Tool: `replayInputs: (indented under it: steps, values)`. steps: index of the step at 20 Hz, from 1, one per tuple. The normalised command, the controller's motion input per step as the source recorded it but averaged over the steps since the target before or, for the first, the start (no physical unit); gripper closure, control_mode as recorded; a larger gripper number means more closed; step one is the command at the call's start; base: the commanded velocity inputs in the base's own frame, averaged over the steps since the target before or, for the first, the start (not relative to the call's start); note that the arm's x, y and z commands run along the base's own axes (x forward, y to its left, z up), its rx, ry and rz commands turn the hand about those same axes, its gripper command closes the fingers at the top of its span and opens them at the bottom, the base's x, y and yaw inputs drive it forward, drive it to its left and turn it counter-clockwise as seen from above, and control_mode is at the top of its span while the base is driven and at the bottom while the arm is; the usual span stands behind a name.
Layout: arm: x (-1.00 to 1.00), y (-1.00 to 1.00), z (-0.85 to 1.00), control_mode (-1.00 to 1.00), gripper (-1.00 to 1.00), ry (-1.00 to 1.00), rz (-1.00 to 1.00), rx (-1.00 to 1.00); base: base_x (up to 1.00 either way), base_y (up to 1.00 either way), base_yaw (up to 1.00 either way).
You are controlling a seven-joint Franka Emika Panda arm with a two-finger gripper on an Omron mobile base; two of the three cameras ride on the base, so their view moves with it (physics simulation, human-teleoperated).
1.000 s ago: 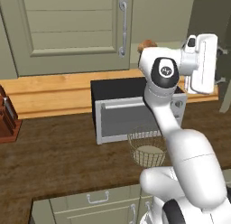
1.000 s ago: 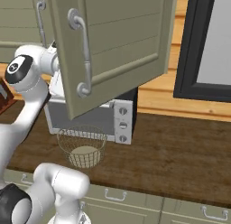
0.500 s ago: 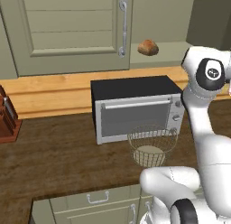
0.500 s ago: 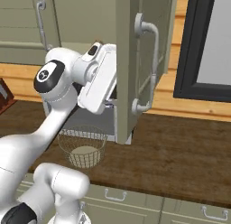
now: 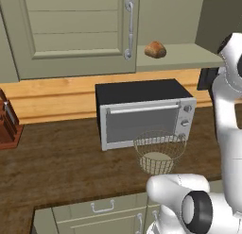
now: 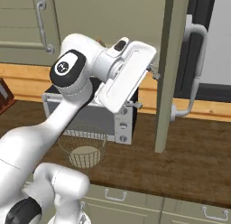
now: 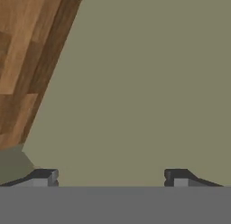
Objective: Open the cabinet, pick up the bread from the cabinet and place it in the basket. Then move the basket to the dining counter.
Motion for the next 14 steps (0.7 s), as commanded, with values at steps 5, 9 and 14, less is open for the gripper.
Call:
replayInputs:
  steps: [5, 9, 14]
  values:
    - [-0.01, 0.66, -0.09, -1.00, -1.00, 0.00, 0.00, 0.21, 0.00, 0.00, 0.00]
    - [0.03, 1.00, -0.30, -1.00, -1.00, 0.00, 0.00, 0.13, 0.00, 0.00, 0.00]
    - [0.16, 1.00, -0.45, -1.00, -1.00, -0.01, 0.00, 0.07, 0.00, 0.00, 0.00]
